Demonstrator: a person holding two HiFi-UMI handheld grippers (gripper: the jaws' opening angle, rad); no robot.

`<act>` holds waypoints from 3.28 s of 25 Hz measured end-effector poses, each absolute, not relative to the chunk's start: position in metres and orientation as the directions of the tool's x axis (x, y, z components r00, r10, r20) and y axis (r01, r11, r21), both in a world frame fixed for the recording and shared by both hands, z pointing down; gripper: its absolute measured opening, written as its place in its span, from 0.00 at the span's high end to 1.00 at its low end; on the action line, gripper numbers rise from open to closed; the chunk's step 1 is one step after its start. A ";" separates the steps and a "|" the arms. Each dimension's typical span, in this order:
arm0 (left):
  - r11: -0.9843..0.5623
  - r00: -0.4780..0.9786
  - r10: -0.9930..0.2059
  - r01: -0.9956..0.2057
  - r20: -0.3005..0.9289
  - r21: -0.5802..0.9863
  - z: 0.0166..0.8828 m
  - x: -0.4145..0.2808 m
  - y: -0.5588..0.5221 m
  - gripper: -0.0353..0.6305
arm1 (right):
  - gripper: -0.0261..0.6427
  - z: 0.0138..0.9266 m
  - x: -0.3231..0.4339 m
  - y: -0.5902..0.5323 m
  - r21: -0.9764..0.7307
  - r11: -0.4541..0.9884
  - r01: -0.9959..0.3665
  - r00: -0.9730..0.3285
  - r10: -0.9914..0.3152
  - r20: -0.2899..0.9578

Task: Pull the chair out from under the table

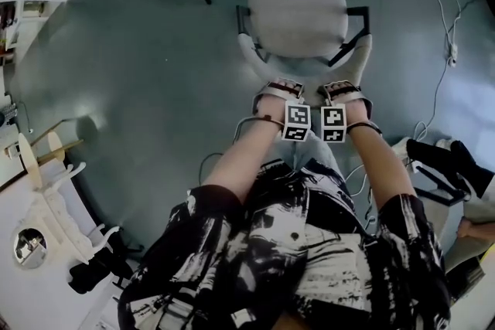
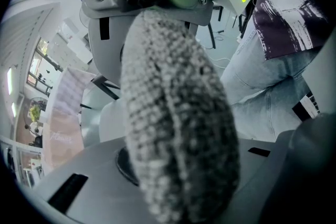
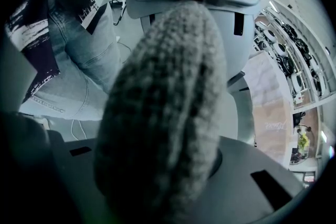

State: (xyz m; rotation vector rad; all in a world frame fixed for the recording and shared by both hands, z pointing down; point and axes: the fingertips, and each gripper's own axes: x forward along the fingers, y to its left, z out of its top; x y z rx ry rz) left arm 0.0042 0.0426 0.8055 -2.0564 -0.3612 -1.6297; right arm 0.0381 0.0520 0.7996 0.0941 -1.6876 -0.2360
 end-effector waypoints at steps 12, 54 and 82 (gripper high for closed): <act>-0.864 0.247 -0.092 0.462 0.965 -0.201 0.803 -0.005 0.108 0.79 | 0.81 0.798 0.030 0.116 0.208 0.972 0.107 -0.135 -0.193 0.972; -0.821 0.814 -0.571 -0.565 0.105 -0.089 0.317 -0.038 -0.005 0.70 | 0.61 0.296 0.049 0.020 0.098 0.619 -0.779 -0.608 -0.784 0.124; -0.701 0.718 -0.690 -0.694 -0.092 -0.165 0.197 -0.043 -0.063 0.95 | 0.96 0.192 0.040 -0.056 0.061 0.496 -0.866 -0.500 -0.860 -0.102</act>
